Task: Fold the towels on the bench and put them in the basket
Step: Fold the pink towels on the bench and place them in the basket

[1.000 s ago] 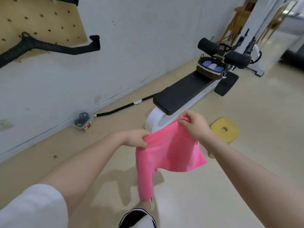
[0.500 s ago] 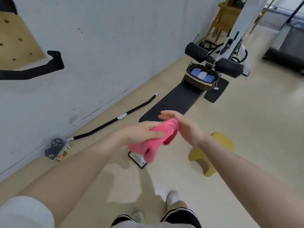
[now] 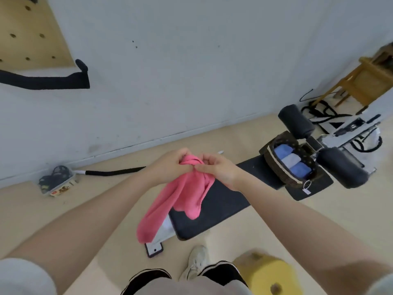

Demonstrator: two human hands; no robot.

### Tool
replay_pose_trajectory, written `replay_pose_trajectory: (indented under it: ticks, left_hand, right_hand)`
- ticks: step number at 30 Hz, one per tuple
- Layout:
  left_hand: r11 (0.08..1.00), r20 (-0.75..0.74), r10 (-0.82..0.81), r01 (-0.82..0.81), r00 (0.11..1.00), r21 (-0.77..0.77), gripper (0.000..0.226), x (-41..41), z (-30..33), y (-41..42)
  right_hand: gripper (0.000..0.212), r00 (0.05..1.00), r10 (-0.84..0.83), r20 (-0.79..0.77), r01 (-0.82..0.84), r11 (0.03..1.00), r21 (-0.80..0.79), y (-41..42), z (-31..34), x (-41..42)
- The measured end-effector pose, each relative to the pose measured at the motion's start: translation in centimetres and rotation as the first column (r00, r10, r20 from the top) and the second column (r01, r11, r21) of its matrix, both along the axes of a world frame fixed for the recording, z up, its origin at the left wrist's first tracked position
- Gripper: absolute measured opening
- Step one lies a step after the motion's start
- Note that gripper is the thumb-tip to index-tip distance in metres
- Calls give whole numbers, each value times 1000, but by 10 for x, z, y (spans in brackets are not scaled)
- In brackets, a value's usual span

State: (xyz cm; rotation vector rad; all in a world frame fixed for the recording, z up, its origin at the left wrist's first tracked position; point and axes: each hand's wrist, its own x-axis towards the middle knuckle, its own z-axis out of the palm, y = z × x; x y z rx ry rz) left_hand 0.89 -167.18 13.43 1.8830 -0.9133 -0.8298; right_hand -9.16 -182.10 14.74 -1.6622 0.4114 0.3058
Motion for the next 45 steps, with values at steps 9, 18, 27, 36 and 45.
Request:
replay_pose_trajectory:
  ticks: [9, 18, 27, 36, 45]
  left_hand:
    - [997, -77, -3, 10, 997, 81, 47, 24, -13, -75]
    - [894, 706, -131, -224, 696, 388, 24, 3, -50, -147]
    - [767, 690, 105, -500, 716, 402, 26, 9, -109, -213]
    - [531, 610, 190, -603, 769, 595, 18, -1, -175, -204]
    - [493, 278, 837, -870, 471, -9, 34, 10, -139, -248]
  right_hand:
    - [10, 999, -35, 42, 45, 958, -283, -99, -6, 15]
    - [26, 980, 130, 148, -8, 780, -626, -147, -39, 17]
    - [22, 944, 326, -49, -300, 785, -542, -253, -86, 50]
    - [45, 957, 197, -213, -290, 678, -676, -351, -167, 50]
    - [49, 990, -86, 112, 140, 712, -688, -395, -153, 53]
